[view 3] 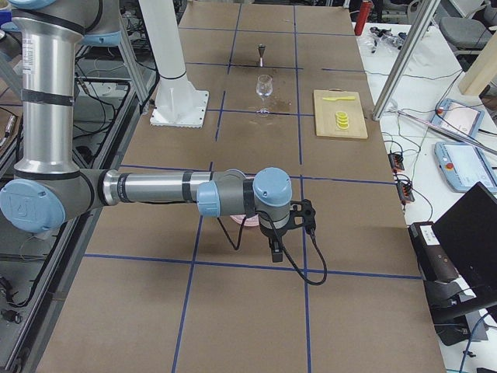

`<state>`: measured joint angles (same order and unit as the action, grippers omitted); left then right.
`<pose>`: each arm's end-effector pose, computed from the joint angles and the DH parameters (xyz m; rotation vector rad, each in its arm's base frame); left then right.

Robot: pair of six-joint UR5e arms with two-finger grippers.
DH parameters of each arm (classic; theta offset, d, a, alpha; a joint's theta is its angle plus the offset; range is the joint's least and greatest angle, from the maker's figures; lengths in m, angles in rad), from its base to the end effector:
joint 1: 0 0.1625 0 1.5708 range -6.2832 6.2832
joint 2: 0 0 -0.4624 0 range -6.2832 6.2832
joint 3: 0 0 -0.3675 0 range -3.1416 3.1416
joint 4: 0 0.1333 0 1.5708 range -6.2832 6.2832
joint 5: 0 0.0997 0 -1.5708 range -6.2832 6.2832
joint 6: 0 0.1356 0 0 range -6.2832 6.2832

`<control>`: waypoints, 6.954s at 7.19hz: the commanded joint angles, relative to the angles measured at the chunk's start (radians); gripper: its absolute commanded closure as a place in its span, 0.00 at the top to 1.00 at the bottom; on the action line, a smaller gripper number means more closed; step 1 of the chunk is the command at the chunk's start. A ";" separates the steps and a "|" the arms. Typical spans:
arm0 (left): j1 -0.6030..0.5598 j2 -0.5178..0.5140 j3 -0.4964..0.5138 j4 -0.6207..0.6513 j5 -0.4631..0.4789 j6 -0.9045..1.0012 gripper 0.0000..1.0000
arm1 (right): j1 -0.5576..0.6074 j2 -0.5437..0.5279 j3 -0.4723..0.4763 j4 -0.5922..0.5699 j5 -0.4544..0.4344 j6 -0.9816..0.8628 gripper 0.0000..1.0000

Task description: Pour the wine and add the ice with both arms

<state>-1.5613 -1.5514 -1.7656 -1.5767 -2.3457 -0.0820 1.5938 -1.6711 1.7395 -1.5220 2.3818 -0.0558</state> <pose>-0.0340 -0.4688 0.6380 0.1366 0.7796 0.0016 0.0449 -0.4294 0.6786 0.1425 -0.8052 -0.0785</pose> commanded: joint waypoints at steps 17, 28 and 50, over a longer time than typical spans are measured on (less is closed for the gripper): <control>1.558 0.306 -0.535 -0.252 1.528 -1.671 1.00 | -0.154 -0.019 0.237 -0.012 0.022 0.477 1.00; 1.561 0.109 -0.131 -0.243 1.887 -1.769 0.99 | -0.268 -0.006 0.314 -0.010 -0.006 0.586 1.00; 1.488 0.045 -0.014 -0.246 1.979 -1.871 0.12 | -0.273 -0.009 0.314 -0.012 -0.006 0.587 1.00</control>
<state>-0.0744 -1.5059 -1.7788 -1.8222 -0.3666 -1.9527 1.3207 -1.6792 2.0542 -1.5340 2.3761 0.5308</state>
